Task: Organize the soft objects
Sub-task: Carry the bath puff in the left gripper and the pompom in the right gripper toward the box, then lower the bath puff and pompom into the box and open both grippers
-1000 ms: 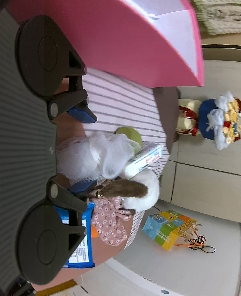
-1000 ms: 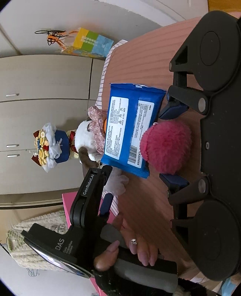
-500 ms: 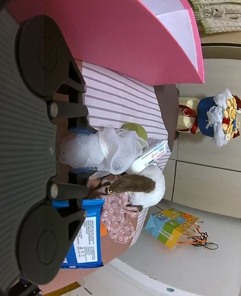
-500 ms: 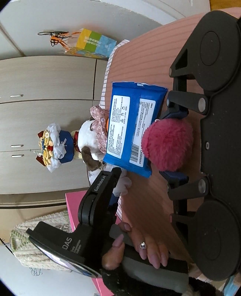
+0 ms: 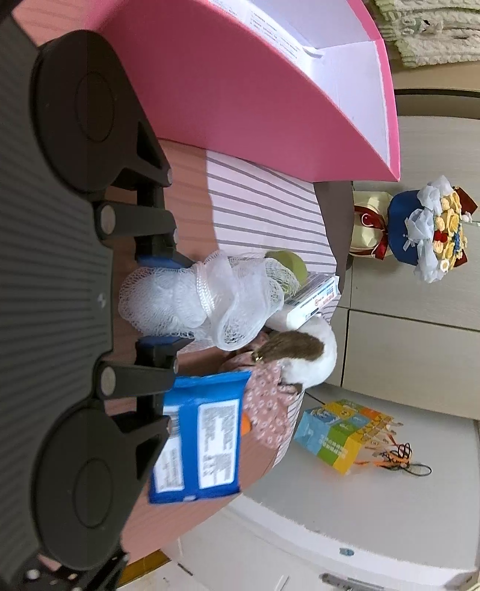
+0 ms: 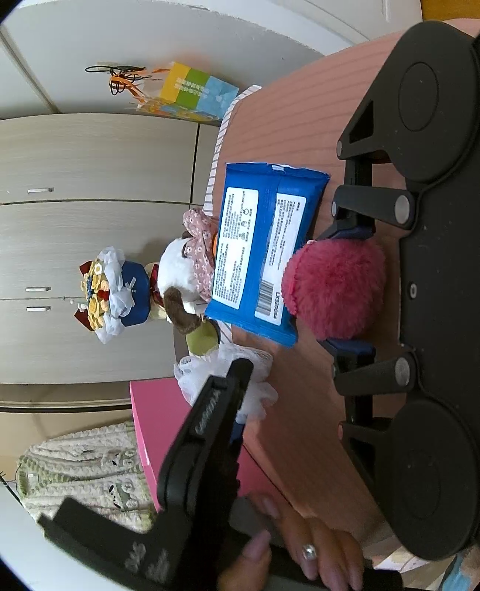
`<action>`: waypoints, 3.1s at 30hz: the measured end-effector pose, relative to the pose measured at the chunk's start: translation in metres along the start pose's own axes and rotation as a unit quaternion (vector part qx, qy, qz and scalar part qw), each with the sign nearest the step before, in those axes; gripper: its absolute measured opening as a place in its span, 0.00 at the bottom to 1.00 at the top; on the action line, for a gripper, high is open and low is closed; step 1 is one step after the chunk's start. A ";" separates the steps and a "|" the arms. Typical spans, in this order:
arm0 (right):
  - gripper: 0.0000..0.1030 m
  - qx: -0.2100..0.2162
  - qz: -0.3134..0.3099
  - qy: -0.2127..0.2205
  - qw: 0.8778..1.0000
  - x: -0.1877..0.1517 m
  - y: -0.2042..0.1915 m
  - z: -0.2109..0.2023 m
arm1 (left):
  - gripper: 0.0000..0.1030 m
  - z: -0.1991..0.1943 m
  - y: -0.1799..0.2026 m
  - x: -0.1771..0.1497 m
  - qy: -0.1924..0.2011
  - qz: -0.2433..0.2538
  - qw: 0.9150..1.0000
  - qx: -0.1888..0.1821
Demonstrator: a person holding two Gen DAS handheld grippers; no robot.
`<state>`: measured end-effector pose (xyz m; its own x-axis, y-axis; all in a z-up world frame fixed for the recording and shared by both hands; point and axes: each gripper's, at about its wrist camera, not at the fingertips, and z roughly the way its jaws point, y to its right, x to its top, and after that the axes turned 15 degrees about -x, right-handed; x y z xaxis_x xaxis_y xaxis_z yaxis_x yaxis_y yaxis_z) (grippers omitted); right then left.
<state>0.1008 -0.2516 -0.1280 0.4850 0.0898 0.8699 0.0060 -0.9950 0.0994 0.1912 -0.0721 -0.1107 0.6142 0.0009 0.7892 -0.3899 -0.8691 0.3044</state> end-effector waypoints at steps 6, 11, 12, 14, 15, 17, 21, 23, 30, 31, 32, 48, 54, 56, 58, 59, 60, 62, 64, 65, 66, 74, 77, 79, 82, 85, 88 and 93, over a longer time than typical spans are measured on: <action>0.51 -0.003 -0.001 -0.005 1.000 0.002 0.000 0.001 | 0.31 -0.024 0.003 -0.013 -0.013 0.004 1.000 -0.024; 0.51 0.002 0.009 -0.018 1.000 0.003 0.001 0.001 | 0.32 -0.043 0.001 -0.018 -0.028 0.003 0.999 -0.045; 0.51 0.004 0.012 -0.023 1.000 0.004 0.002 0.001 | 0.31 -0.047 0.001 -0.019 -0.030 0.005 0.998 -0.046; 0.51 0.009 0.022 -0.034 0.999 0.004 0.004 0.001 | 0.31 -0.055 -0.001 -0.022 -0.036 0.004 0.998 -0.054; 0.51 0.012 0.027 -0.039 0.999 0.005 0.004 0.000 | 0.31 -0.059 -0.002 -0.024 -0.042 0.001 0.997 -0.059; 0.52 0.020 0.036 -0.048 0.998 0.005 0.005 -0.002 | 0.32 -0.066 -0.005 -0.027 -0.050 -0.005 0.996 -0.070; 0.52 0.055 0.055 -0.069 0.995 0.006 0.007 -0.009 | 0.32 -0.081 -0.011 -0.036 -0.065 -0.014 0.995 -0.078; 0.52 0.070 0.053 -0.076 0.993 0.007 0.004 -0.014 | 0.31 -0.087 -0.014 -0.038 -0.072 -0.015 0.994 -0.076; 0.52 0.126 0.017 -0.100 0.987 0.022 -0.012 -0.031 | 0.31 -0.112 -0.034 -0.040 -0.119 -0.051 0.987 -0.100; 0.52 0.134 0.010 -0.103 0.986 0.026 -0.015 -0.033 | 0.31 -0.115 -0.037 -0.040 -0.129 -0.058 0.985 -0.103; 0.52 0.142 0.002 -0.109 0.984 0.029 -0.018 -0.035 | 0.31 -0.118 -0.040 -0.040 -0.137 -0.063 0.983 -0.105; 0.52 0.271 -0.091 -0.139 0.948 0.092 -0.076 -0.081 | 0.31 -0.209 -0.058 -0.014 -0.169 -0.049 0.978 -0.109; 0.52 0.313 -0.103 -0.134 0.935 0.120 -0.092 -0.094 | 0.31 -0.240 -0.062 0.007 -0.158 -0.041 0.981 -0.108; 0.52 0.325 -0.107 -0.134 0.930 0.130 -0.096 -0.097 | 0.31 -0.249 -0.063 0.014 -0.153 -0.034 0.982 -0.102; 0.52 0.331 -0.114 -0.130 0.928 0.141 -0.103 -0.098 | 0.31 -0.258 -0.066 0.022 -0.140 -0.024 0.986 -0.091; 0.52 0.332 -0.118 -0.125 0.927 0.145 -0.105 -0.098 | 0.31 -0.261 -0.067 0.025 -0.133 -0.018 0.987 -0.086; 0.52 0.332 -0.121 -0.120 0.928 0.149 -0.108 -0.098 | 0.31 -0.262 -0.070 0.030 -0.124 -0.014 0.989 -0.082; 0.52 0.330 -0.127 -0.105 0.930 0.157 -0.115 -0.096 | 0.31 -0.263 -0.076 0.040 -0.107 -0.011 0.991 -0.077; 0.52 0.324 -0.131 -0.088 0.933 0.165 -0.122 -0.090 | 0.31 -0.257 -0.087 0.052 -0.094 -0.018 0.992 -0.077; 0.52 0.320 -0.131 -0.080 0.935 0.169 -0.125 -0.086 | 0.31 -0.253 -0.092 0.057 -0.088 -0.020 0.993 -0.076; 0.52 0.314 -0.134 -0.068 0.938 0.173 -0.129 -0.082 | 0.31 -0.247 -0.099 0.064 -0.080 -0.022 0.994 -0.073; 0.52 0.248 -0.178 -0.012 0.952 0.199 -0.157 -0.031 | 0.31 -0.179 -0.140 0.097 -0.075 -0.045 0.995 -0.045; 0.52 0.233 -0.204 -0.017 0.951 0.205 -0.172 -0.005 | 0.31 -0.151 -0.153 0.102 -0.086 -0.052 0.995 -0.028; 0.52 0.236 -0.214 -0.027 0.948 0.208 -0.178 0.012 | 0.31 -0.135 -0.163 0.103 -0.097 -0.064 0.993 -0.026; 0.52 0.230 -0.243 -0.030 0.942 0.208 -0.190 0.030 | 0.31 -0.120 -0.175 0.105 -0.108 -0.084 0.990 -0.026; 0.52 0.232 -0.275 -0.033 0.932 0.205 -0.202 0.041 | 0.31 -0.108 -0.183 0.106 -0.120 -0.094 0.988 -0.020; 0.52 0.252 -0.298 -0.055 0.919 0.204 -0.213 0.047 | 0.31 -0.098 -0.189 0.107 -0.135 -0.103 0.985 -0.019; 0.52 0.253 -0.338 -0.053 0.905 0.206 -0.225 0.056 | 0.31 -0.085 -0.196 0.111 -0.146 -0.111 0.983 -0.005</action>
<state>0.2482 -0.0117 0.0019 0.3019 0.7074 0.6391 0.7191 -0.6091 0.3345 0.2773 0.1402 -0.0379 0.8550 0.0471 0.5165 -0.2296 -0.8586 0.4584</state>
